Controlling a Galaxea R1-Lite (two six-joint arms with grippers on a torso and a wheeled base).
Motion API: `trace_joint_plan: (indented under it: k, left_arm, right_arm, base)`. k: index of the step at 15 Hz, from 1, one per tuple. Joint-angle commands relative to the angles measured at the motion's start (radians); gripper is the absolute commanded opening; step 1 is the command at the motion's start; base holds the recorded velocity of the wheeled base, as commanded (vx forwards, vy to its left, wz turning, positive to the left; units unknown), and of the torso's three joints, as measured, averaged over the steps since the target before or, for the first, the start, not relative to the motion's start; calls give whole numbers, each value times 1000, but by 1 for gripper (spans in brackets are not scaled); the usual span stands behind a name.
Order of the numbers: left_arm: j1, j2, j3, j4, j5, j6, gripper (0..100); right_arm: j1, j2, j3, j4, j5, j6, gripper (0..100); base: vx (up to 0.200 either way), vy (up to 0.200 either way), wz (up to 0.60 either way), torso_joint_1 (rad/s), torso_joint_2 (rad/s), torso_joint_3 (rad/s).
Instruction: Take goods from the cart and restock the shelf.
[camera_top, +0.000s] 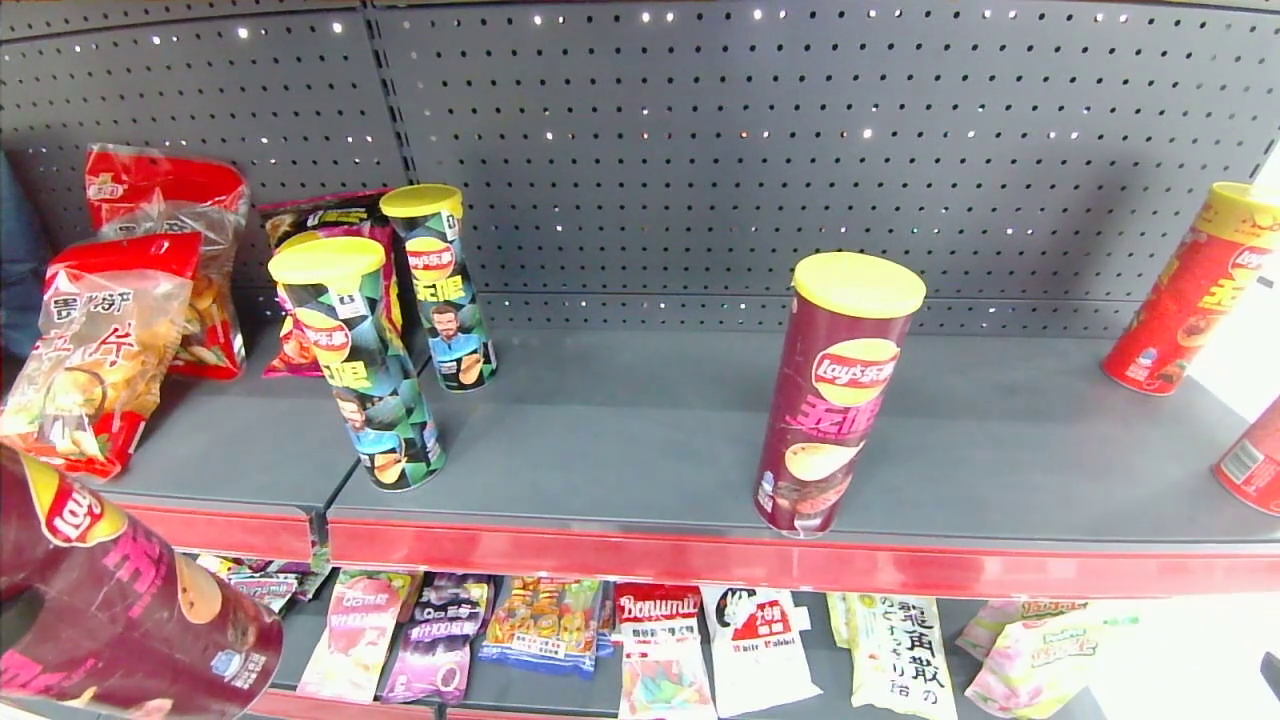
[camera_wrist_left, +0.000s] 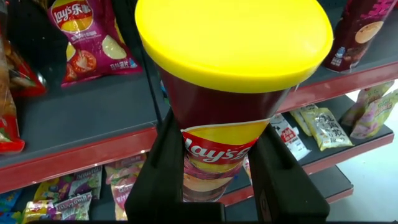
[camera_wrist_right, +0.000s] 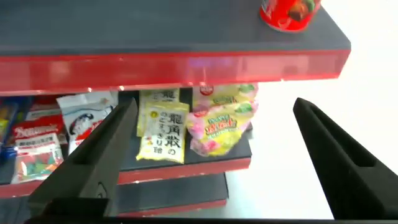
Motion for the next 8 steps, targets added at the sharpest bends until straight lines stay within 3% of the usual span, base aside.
trace_joint_plan:
  k: [1,3,4,5,8]
  left_arm:
    - [0,-5,3,1,-1,0,0]
    - [-3,-14,6,4,-22,0,0]
    - [-6,-14,7,6,-64,0,0]
    - [-6,-14,6,6,-110,-2,0]
    - [-6,-14,-5,4,-133,-3,0]
  right_arm:
    - [16,-250,131,9,47,-50,100]
    - [88,-330,119,45,82,-51,100]
    - [124,-373,119,45,81,-51,100]
    - [119,-382,121,35,73,-51,100]
    - [99,-414,121,43,95,-36,100]
  base:
    - [0,0,0,0,0,0]
    - [0,0,0,0,0,0]
    - [0,0,0,0,0,0]
    - [0,0,0,0,0,0]
    - [0,0,0,0,0,0]
